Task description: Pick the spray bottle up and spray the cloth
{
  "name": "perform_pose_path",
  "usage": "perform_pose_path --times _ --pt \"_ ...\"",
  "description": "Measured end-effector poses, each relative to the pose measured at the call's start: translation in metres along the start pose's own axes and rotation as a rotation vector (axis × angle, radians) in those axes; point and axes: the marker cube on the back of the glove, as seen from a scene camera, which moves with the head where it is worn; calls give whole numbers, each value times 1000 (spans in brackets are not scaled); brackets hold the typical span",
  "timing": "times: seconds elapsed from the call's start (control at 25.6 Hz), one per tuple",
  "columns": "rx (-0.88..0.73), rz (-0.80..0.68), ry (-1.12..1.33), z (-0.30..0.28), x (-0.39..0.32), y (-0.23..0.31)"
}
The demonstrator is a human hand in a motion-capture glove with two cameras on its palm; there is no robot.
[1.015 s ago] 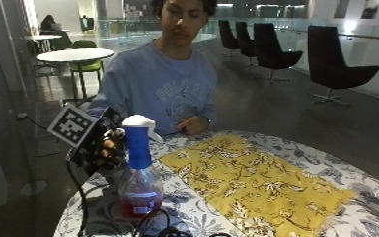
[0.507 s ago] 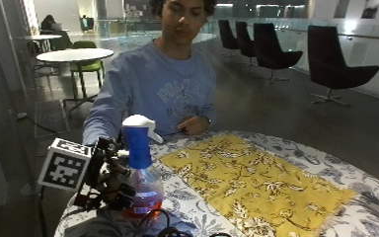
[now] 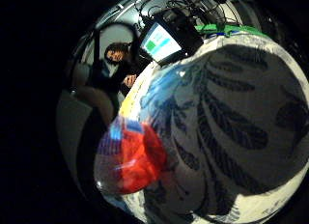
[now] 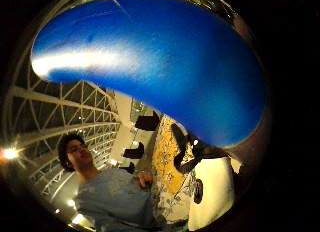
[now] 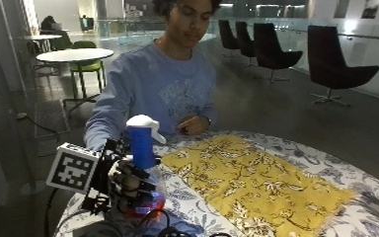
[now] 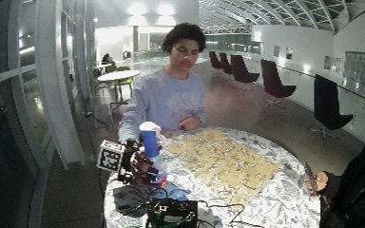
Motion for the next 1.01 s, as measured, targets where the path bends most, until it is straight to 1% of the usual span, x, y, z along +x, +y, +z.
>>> perform_pose_path --times 0.2,0.31,0.35,0.51,0.59,0.74,1.01 --pt "26 -69 38 6 -23 -6" --pt "47 -123 117 10 -49 -21" --pt "23 -126 165 12 -60 -25" --pt "-241 -111 417 18 -94 -23" --pt "-324 -129 524 26 -103 -24" --pt "-440 -168 669 44 -114 -28" --pt "-603 -190 820 75 -128 -29"
